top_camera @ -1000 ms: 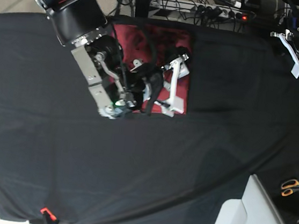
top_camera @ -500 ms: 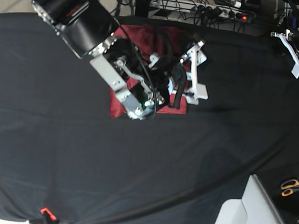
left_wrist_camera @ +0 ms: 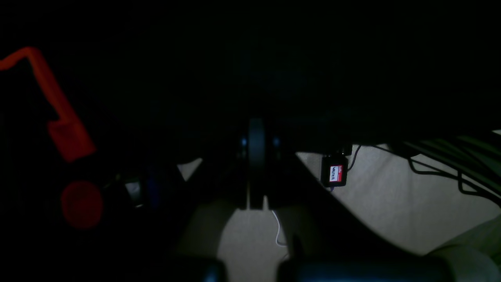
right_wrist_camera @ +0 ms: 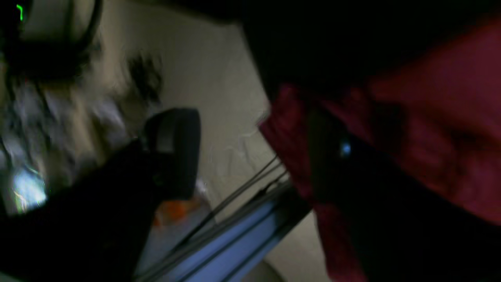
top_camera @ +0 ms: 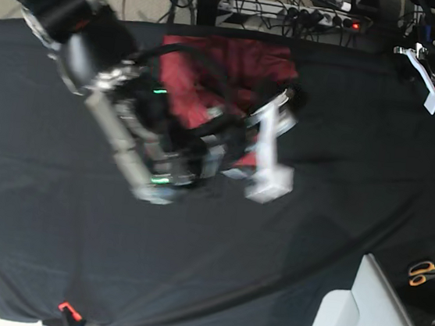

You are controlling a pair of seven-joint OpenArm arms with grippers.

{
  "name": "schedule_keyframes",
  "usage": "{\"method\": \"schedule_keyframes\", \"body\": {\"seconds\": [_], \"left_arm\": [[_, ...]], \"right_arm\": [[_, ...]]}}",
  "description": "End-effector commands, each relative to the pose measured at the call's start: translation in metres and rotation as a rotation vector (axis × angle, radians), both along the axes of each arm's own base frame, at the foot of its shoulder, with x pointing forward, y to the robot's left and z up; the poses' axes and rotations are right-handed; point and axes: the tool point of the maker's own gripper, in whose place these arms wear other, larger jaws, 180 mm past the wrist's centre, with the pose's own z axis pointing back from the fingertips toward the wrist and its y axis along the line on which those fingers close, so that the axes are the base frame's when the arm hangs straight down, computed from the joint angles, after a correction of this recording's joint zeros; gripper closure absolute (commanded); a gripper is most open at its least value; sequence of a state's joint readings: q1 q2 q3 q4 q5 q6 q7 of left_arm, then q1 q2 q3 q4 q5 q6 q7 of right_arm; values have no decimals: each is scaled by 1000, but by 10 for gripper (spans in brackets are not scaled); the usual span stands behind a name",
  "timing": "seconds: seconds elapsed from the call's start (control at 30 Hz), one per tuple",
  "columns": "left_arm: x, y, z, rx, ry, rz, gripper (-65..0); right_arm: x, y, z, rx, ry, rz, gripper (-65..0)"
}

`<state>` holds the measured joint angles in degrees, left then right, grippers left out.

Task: Fold the T-shirt properly
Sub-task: 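Release the fabric and pull the right gripper back from the shirt, then grasp the folded side with the right gripper and tuck it under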

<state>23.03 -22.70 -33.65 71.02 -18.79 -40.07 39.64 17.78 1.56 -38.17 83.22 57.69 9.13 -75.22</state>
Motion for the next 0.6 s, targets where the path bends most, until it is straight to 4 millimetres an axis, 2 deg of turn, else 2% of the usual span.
{"method": "schedule_keyframes", "body": {"seconds": [0.0, 0.1, 0.13, 0.23, 0.3, 0.47, 0.57], "left_arm": [[4, 9, 7, 22, -15, -5, 0], [4, 9, 7, 22, -14, -5, 0], [4, 9, 7, 22, -14, -5, 0], [5, 9, 8, 23, -18, -6, 0], [6, 9, 9, 25, -21, -9, 0], [12, 8, 9, 21, -31, -6, 0], [13, 8, 9, 22, -33, -7, 0]], "right_arm": [[13, -17, 5, -1, -11, -60, -308], [25, -64, 0, 3, 10, -230, -60], [24, -76, -4, 0, 22, -270, 0], [12, -104, -19, -24, 67, -359, -32], [6, -114, -27, -36, 84, -391, -6], [4, -123, -40, -50, 91, -436, -5], [2, -126, -54, -70, 140, -454, -5]]}}
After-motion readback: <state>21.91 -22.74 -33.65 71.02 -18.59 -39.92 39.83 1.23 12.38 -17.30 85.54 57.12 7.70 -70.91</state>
